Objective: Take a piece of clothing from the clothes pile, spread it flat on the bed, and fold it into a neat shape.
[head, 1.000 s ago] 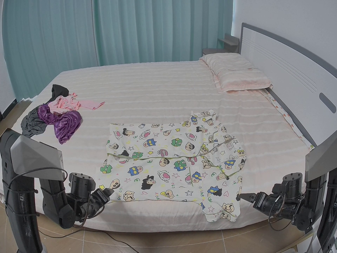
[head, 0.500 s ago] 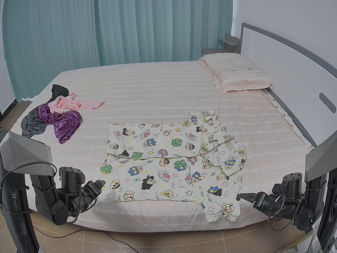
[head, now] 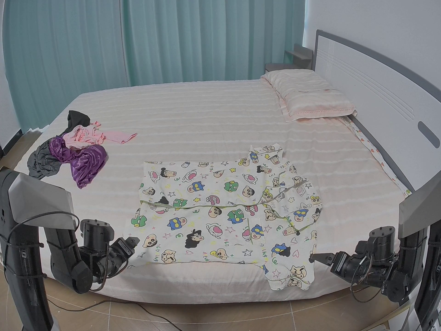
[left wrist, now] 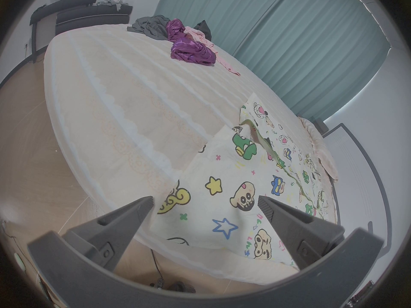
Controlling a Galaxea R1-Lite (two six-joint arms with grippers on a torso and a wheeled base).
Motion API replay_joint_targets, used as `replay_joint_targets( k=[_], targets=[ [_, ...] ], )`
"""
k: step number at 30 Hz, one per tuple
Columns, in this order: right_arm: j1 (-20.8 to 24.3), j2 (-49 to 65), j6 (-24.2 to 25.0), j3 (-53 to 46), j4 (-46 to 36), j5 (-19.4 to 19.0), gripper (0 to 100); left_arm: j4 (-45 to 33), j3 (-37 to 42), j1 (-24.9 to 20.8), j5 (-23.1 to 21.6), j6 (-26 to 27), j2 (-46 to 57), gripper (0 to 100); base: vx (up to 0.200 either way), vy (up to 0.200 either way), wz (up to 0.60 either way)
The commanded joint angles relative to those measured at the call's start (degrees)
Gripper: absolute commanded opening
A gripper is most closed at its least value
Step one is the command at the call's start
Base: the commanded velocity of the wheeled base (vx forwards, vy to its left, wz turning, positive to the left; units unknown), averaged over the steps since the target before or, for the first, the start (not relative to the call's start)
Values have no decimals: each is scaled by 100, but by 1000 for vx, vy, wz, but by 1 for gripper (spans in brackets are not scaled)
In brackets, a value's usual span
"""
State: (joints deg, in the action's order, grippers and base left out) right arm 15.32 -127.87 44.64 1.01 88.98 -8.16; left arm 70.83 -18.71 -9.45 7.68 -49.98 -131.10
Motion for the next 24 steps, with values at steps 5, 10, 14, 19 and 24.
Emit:
replay_joint_targets(
  k=[5,10,14,19,24],
  targets=[
    [6,-28,1,-101,49,-2,100,1,-221,-40,-21,-12,-285,100,0,0,0],
    [6,-28,1,-101,49,-2,100,1,-405,-48,-30,-20,-399,100,0,0,0],
    [6,-37,1,-101,49,-2,100,1,-388,-57,-30,-20,-390,0,0,0,0],
    [6,-28,-8,-101,58,7,100,1,-282,-66,-30,-38,-355,0,0,0,0],
    [-3,-124,-17,-66,58,7,100,1,-238,-22,-30,-126,-127,0,0,0,0]
  ],
)
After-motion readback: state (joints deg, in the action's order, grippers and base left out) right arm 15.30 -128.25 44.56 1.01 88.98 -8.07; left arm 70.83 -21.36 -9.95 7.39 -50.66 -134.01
